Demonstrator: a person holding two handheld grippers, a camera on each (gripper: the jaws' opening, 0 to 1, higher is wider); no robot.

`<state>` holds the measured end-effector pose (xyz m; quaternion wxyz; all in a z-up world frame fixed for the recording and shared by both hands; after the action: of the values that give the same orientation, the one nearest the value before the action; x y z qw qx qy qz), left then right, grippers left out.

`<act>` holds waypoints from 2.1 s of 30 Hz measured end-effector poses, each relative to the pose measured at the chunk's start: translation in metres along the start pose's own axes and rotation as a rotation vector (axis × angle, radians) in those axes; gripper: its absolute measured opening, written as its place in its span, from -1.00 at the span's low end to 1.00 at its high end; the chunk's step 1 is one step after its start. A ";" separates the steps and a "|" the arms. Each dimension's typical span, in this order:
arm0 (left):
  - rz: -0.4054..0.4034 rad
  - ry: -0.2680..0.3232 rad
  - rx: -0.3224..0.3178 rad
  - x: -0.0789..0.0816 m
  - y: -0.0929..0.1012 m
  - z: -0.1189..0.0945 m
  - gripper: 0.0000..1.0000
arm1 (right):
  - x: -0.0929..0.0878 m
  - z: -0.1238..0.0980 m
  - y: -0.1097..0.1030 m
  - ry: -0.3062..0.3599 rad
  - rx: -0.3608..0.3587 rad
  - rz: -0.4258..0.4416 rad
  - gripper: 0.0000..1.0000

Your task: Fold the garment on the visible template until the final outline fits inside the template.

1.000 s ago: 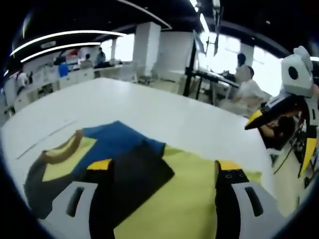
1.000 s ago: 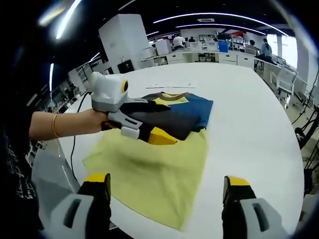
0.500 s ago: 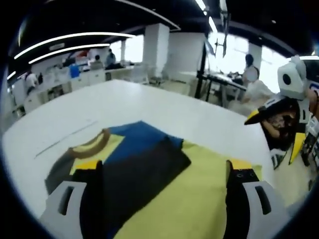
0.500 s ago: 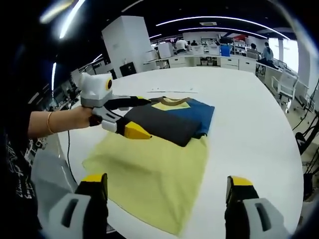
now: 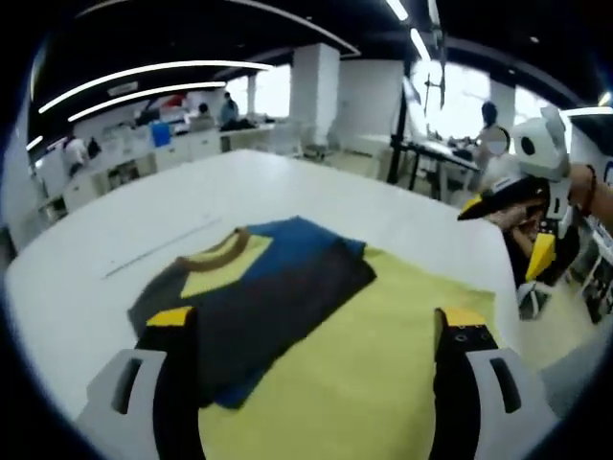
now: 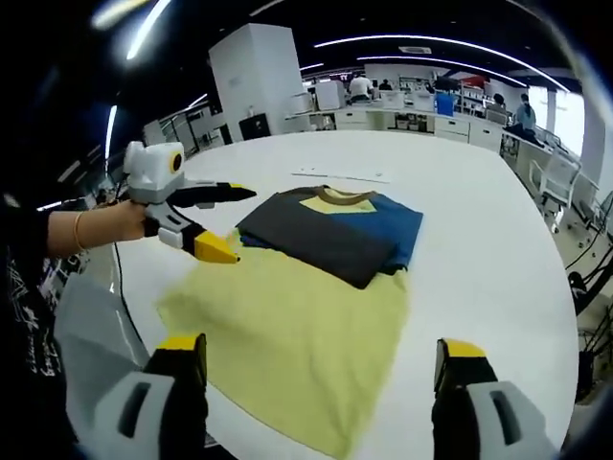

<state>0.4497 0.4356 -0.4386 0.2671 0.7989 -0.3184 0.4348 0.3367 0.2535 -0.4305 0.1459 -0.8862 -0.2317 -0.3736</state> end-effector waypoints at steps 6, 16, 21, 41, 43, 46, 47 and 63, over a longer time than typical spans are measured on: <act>-0.028 0.009 0.006 -0.009 -0.001 -0.023 0.97 | -0.008 0.001 -0.004 -0.013 0.000 0.009 0.98; -0.026 -0.028 0.047 -0.041 -0.008 -0.054 0.90 | -0.032 0.005 -0.015 -0.034 -0.036 0.035 0.91; -0.044 -0.032 0.075 -0.057 -0.009 -0.068 0.75 | -0.046 0.009 -0.023 -0.042 -0.024 0.079 0.84; -0.096 -0.090 0.130 -0.113 -0.008 -0.121 0.50 | -0.084 0.013 -0.017 -0.085 -0.113 0.088 0.21; -0.094 -0.114 0.123 -0.122 -0.002 -0.123 0.42 | -0.085 0.014 -0.016 -0.079 -0.125 0.094 0.15; -0.078 -0.154 0.095 -0.135 0.007 -0.124 0.29 | -0.089 0.015 -0.017 -0.085 -0.137 0.087 0.06; -0.074 -0.161 0.098 -0.138 0.007 -0.125 0.27 | -0.090 0.015 -0.017 -0.086 -0.139 0.079 0.00; -0.138 -0.224 0.108 -0.161 0.015 -0.129 -0.07 | -0.109 0.009 -0.006 -0.139 -0.174 0.072 -0.29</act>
<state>0.3037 0.5607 -0.5139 0.2157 0.8756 -0.2667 0.3402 0.2726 0.2299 -0.5157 0.0656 -0.9272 -0.1759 -0.3243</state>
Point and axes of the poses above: the point that each gripper's makers call its tool centre point, and the gripper's own axes: z roughly forward along the fingers, y roughly to its right, x roughly out of its top, the point moved 2 cm from there along -z, roughly backward along the fingers, and after that the axes turned 6 degrees about -z, right-handed, at the moved point
